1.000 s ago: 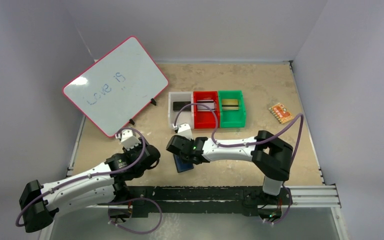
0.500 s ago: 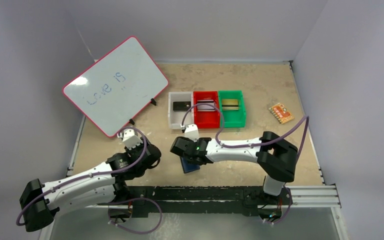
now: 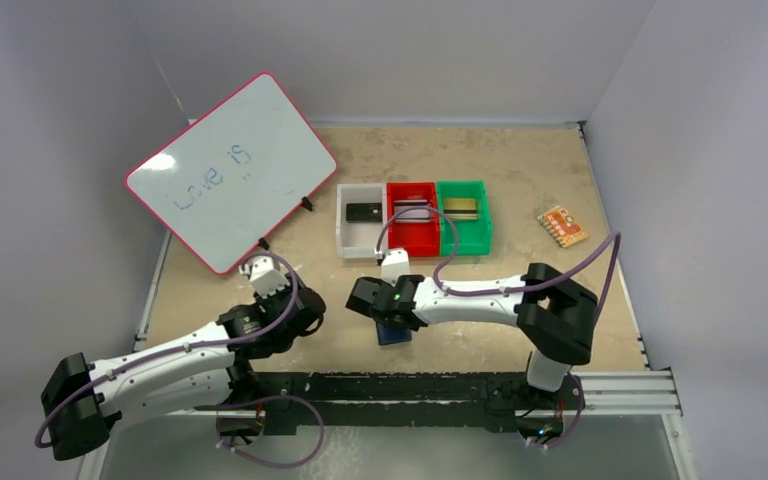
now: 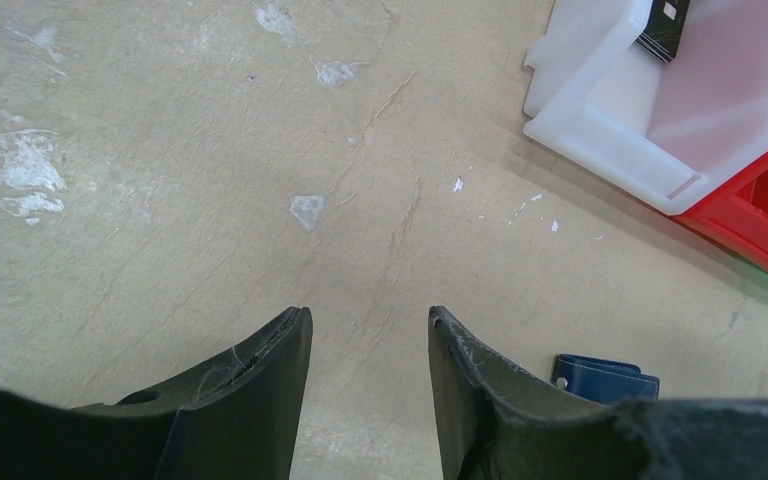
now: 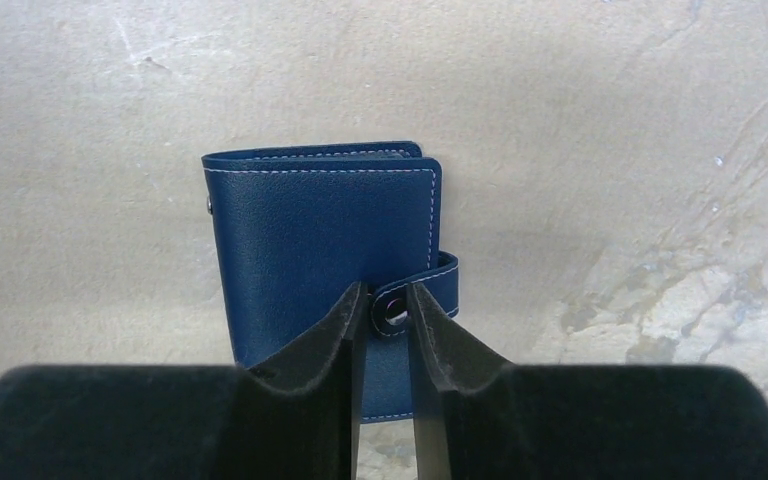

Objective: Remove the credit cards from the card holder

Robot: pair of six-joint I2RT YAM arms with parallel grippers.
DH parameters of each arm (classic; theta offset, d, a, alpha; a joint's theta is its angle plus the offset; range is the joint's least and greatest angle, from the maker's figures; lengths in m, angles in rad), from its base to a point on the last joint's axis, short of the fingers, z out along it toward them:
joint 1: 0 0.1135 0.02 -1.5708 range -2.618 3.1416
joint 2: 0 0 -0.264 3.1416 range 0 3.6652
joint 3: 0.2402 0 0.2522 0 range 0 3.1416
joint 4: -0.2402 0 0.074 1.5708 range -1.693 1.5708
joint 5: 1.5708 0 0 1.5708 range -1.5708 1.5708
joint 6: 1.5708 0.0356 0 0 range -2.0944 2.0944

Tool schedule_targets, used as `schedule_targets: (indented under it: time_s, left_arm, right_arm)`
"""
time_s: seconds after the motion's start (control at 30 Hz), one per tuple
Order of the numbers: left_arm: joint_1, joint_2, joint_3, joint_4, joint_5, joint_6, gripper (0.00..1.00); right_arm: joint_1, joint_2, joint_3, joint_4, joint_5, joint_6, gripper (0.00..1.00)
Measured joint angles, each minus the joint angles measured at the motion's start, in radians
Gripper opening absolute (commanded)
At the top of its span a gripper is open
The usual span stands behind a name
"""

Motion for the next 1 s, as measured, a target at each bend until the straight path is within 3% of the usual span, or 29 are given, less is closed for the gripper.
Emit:
schedule_targets:
  time_s: [0.47,0.67,0.87,1.0]
  left_arm:
    - [0.0,0.005,0.0,0.012,0.008,0.018,0.46]
    - [0.0,0.015,0.002,0.028,0.013,0.026,0.46]
    - [0.0,0.057,0.021,0.095,0.067,0.124,0.52]
    - [-0.001,0.153,0.089,0.156,0.132,0.224,0.55]
  right_arm:
    - [-0.004,-0.098,-0.052,-0.042,0.015,0.056,0.04]
    - [-0.024,-0.158,-0.116,-0.023,0.013,0.071,0.01]
    - [-0.053,-0.269,-0.233,0.053,-0.013,0.079,0.0]
    - [-0.142,-0.398,-0.381,0.192,-0.095,0.079,0.01]
